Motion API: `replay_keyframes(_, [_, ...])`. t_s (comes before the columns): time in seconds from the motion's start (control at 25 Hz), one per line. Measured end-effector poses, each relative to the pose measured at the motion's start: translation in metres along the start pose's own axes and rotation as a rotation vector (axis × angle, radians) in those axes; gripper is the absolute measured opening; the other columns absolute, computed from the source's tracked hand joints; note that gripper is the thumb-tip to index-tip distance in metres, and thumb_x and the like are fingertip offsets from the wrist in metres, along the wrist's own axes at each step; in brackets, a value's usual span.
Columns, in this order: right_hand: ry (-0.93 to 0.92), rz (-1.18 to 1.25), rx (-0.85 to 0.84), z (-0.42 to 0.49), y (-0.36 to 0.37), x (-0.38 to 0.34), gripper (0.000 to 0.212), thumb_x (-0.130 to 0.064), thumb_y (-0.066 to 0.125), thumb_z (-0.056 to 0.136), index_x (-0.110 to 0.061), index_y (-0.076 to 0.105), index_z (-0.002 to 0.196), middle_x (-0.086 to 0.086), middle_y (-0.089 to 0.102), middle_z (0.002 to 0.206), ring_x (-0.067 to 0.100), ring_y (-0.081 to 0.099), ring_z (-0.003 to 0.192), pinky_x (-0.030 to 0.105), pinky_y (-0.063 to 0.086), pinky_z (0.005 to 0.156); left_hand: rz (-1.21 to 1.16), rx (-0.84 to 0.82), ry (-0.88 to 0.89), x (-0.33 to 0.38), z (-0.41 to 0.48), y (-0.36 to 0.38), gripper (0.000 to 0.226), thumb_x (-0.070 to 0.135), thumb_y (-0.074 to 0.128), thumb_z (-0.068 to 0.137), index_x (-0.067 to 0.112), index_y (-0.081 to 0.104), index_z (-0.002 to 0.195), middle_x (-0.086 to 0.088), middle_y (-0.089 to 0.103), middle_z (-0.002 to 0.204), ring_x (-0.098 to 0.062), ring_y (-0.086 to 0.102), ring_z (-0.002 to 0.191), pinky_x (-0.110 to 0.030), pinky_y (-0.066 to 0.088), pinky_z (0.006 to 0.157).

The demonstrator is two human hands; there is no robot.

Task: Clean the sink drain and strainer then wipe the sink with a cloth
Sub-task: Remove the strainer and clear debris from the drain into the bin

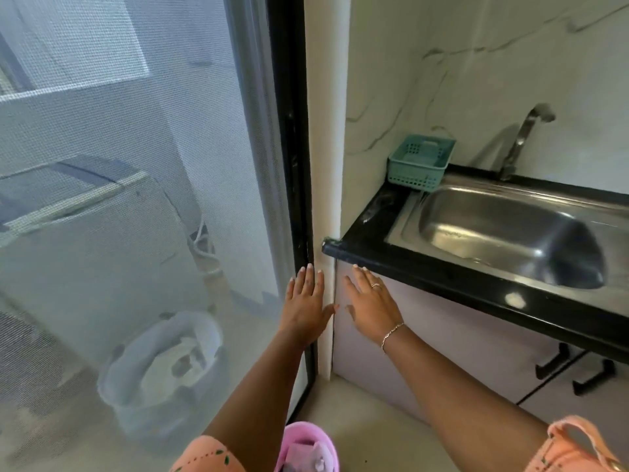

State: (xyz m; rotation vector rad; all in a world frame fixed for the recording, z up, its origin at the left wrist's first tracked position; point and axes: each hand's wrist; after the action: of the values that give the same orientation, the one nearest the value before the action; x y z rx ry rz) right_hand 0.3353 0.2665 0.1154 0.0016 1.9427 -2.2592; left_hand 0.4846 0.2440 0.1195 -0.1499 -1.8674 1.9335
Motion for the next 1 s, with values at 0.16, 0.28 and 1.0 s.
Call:
replay_keyframes(0.16, [0.082,0.015,0.048,-0.005,-0.015,0.034,0.059,-0.025,0.042,0.097,-0.016,0.013,0.147,0.012,0.008,0.158,0.029,0.006,0.146,0.039,0.009,0.119,0.040,-0.019,0.081,0.033,0.020,-0.001,0.070,0.049,0.026,0.095,0.015,-0.007,0.147,-0.010,-0.013,0.157,-0.023,-0.017,0.143,-0.035,-0.014,0.111])
replay_keyframes(0.28, [0.133,0.005,0.070,-0.007,-0.025,0.068,0.058,-0.025,0.040,0.098,-0.016,0.011,0.147,0.012,0.008,0.158,0.028,0.005,0.146,0.039,0.007,0.119,0.059,-0.010,0.147,0.062,0.044,0.006,0.070,0.050,0.025,0.095,0.016,-0.008,0.146,-0.009,-0.013,0.157,-0.023,-0.017,0.143,-0.037,-0.012,0.114])
replay_keyframes(1.0, [0.426,-0.002,0.070,-0.010,-0.060,0.334,0.054,-0.019,0.041,0.094,-0.011,0.022,0.144,0.016,0.023,0.153,0.030,0.018,0.143,0.040,0.012,0.120,0.116,-0.101,0.380,0.285,0.205,0.061,0.068,0.048,0.025,0.096,0.013,-0.003,0.147,-0.013,-0.006,0.158,-0.025,-0.011,0.145,-0.040,-0.006,0.118])
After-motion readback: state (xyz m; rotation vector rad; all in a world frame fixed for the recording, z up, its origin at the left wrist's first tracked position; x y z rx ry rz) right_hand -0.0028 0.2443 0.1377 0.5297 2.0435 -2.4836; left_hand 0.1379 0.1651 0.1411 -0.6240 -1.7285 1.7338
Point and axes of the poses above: each hand's wrist, its own z-axis towards the middle knuckle, its own y-axis out of the palm, x = y × z
